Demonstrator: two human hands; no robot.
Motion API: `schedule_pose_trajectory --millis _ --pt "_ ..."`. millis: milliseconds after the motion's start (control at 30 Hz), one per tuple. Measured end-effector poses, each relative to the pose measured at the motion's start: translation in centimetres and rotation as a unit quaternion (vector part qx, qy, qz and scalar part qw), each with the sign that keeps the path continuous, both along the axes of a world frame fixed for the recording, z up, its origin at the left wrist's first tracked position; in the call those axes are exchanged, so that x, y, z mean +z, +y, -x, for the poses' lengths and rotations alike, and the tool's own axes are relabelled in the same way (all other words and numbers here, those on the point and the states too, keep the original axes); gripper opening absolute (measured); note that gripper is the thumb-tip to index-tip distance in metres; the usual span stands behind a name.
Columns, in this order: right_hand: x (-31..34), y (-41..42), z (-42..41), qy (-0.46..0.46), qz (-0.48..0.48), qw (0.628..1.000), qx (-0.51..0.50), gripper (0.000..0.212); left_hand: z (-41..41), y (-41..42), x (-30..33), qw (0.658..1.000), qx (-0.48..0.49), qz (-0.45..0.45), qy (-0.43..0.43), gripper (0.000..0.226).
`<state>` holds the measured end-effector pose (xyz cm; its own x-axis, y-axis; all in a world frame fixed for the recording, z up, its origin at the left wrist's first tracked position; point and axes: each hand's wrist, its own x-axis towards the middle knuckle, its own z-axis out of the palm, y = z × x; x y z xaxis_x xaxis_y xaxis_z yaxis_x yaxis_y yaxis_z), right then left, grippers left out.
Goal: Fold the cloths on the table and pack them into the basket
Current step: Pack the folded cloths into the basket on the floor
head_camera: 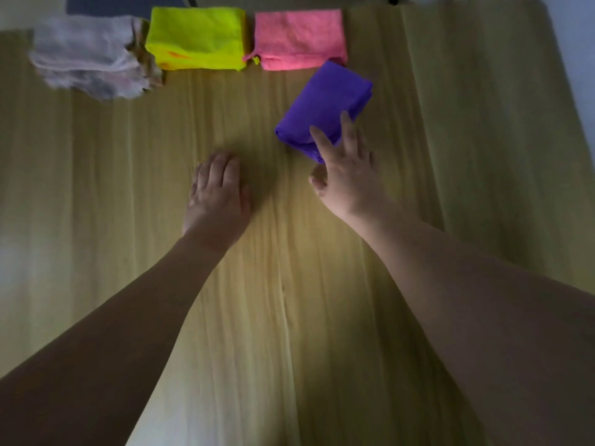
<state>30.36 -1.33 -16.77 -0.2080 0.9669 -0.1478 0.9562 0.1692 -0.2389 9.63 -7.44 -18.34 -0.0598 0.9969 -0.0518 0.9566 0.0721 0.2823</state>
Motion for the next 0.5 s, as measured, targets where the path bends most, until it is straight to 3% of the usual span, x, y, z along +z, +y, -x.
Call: schedule_pose_trajectory --millis 167,367,500 --pt "-1.8 2.8 2.9 -0.015 -0.066 0.998 0.01 0.069 3.0 1.8 -0.7 0.998 0.056 -0.022 0.003 0.049" --pt "-1.0 2.7 7.3 -0.016 -0.169 0.983 0.075 0.041 7.1 5.1 -1.2 0.99 0.134 -0.037 0.025 0.054" --pt "-1.8 2.3 10.2 0.034 -0.178 0.974 0.135 0.045 9.2 7.0 -1.6 0.986 0.161 -0.044 0.028 0.061"
